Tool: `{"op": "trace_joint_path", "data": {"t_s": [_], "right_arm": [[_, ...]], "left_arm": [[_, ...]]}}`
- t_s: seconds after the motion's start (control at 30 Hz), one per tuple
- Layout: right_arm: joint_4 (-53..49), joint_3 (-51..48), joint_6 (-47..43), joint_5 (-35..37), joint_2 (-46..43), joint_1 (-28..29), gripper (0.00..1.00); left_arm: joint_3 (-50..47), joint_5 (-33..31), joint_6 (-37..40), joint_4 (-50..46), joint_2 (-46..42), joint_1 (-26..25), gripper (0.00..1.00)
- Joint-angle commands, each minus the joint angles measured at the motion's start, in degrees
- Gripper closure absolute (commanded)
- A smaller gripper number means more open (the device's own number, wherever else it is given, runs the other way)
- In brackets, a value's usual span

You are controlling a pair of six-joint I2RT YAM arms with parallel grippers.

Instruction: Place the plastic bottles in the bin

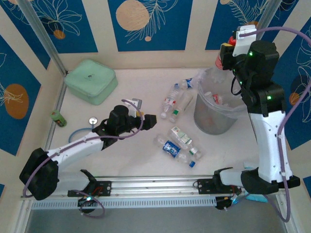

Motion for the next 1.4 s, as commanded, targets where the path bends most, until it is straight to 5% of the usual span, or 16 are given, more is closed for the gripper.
{"op": "trace_joint_path", "data": {"t_s": [0.0,0.47,0.9,1.37], "right_arm": [[-1.81,-1.2,-4.19,4.94,3.3,-0.97,1.0],[-13.52,-9.57,1.75,1.01,6.99,-7.72,1.0],[-11.74,-25.33,6.16,-5.63,7.85,-11.69,1.0],[-12.4,-30.06,9.61,-10.7,13.02,-13.53,1.0]], "left_arm": [[0.49,-0.1,-0.88,1.86,0.22,0.13,0.06],[2.67,1.3,-0.17,1.26,3.08,0.13,0.06],[4.88,3.5,-0.74,1.38,5.62,0.13,0.06],[5.22,4.29,-2.13,2.67,7.44,0.13,0.07]]}}
